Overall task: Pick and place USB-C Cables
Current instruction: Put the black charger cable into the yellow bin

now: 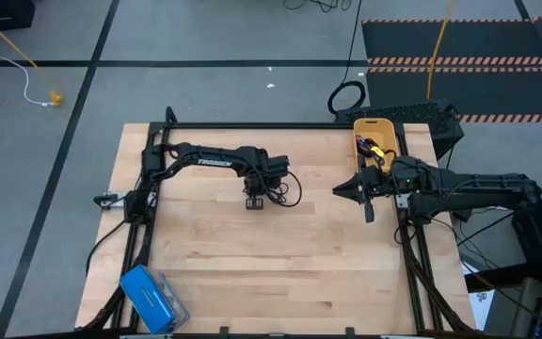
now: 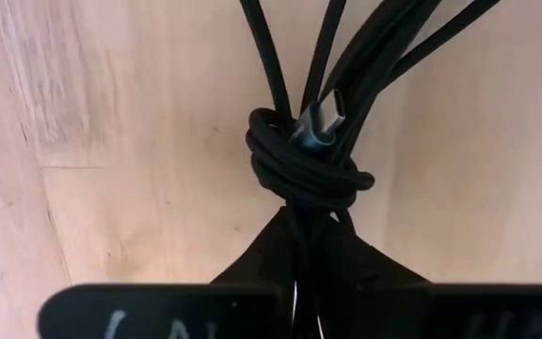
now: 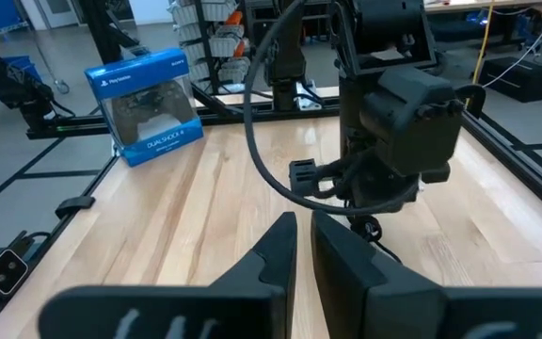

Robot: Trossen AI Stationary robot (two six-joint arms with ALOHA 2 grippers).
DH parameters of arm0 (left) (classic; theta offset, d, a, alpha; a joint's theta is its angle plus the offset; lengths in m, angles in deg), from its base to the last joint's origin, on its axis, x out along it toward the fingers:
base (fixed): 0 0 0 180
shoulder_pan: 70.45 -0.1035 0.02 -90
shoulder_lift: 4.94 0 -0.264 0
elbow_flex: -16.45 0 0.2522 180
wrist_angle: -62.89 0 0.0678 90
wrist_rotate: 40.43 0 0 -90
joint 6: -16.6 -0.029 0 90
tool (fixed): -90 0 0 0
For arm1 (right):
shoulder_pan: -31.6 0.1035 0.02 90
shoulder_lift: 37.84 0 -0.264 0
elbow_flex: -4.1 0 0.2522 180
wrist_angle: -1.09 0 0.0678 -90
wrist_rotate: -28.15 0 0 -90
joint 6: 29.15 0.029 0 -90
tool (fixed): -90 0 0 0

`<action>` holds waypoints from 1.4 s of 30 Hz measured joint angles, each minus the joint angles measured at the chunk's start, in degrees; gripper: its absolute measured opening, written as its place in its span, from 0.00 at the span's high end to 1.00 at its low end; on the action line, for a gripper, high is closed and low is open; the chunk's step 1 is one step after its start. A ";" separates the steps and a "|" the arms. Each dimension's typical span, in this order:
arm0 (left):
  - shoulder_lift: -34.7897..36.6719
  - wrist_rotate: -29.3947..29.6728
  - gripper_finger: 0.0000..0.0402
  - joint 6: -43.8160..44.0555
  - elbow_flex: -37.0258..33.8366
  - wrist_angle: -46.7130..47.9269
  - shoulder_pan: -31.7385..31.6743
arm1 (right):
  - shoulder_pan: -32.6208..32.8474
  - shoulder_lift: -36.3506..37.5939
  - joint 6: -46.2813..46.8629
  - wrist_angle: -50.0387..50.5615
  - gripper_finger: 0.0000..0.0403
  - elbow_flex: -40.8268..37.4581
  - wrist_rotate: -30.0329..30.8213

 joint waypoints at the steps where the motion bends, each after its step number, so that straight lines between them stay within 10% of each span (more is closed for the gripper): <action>1: 0.75 -0.02 0.94 -0.14 0.00 0.68 0.09 | -0.01 -0.02 -0.02 0.00 0.93 0.00 0.01; 16: 24.07 -7.36 0.93 -1.70 0.04 3.77 1.08 | 0.00 -0.88 0.40 0.59 0.93 0.00 0.13; 42: 61.33 2.94 0.92 7.41 -0.85 10.79 9.11 | 0.01 -4.59 2.10 -0.93 0.93 -0.02 0.10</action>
